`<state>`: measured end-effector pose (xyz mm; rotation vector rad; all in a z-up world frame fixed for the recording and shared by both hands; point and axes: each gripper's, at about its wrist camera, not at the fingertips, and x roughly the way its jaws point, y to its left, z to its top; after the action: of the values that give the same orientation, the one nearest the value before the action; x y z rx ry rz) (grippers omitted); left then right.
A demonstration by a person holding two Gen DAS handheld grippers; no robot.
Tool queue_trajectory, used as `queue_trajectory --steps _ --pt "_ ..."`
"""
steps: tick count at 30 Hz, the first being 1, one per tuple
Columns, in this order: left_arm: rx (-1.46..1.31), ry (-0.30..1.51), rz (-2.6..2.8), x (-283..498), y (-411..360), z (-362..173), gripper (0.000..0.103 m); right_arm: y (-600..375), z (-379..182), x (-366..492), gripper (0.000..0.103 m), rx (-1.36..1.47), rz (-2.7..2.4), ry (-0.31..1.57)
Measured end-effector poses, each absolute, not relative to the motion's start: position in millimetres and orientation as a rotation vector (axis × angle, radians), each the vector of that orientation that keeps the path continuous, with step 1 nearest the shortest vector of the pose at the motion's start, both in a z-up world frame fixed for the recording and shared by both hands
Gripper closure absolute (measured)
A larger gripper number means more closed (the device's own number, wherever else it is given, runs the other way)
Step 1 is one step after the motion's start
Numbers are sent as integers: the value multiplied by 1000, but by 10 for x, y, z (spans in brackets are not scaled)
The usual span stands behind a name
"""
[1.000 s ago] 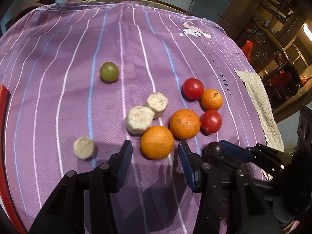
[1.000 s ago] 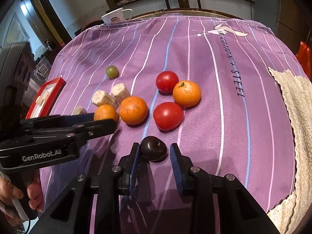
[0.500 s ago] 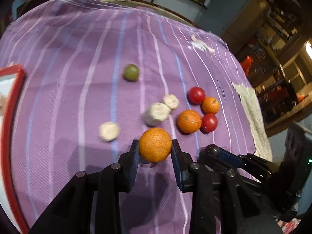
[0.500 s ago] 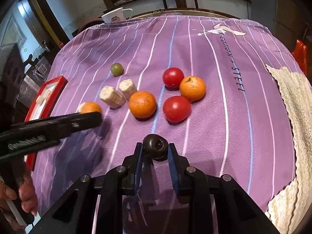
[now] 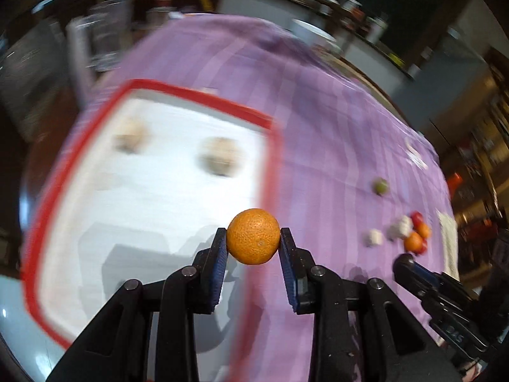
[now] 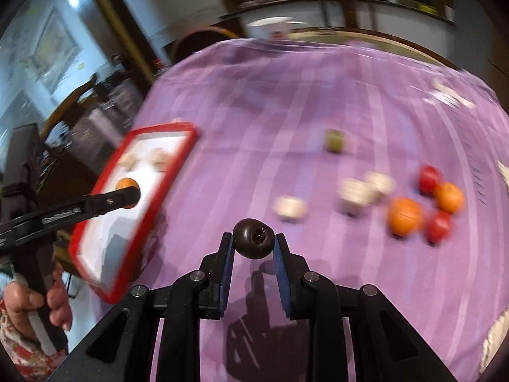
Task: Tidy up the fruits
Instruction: 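Carry the plum and orange into the tray and open both tools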
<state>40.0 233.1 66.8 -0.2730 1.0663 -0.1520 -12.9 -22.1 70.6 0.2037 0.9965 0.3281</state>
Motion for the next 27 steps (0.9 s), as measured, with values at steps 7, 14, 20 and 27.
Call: queue_trajectory --steps 7,14,20,27 --pt "-288 1101 -23 511 3208 507 72 980 839 139 76 126 498 978" --pt "-275 1138 -28 735 3405 310 72 1750 625 365 76 12 515 997" --pt "-267 1146 -52 818 3437 267 72 1941 460 448 75 -23 490 1015" --pt "-268 1135 -56 802 3463 331 65 1957 442 514 74 -29 451 1015"
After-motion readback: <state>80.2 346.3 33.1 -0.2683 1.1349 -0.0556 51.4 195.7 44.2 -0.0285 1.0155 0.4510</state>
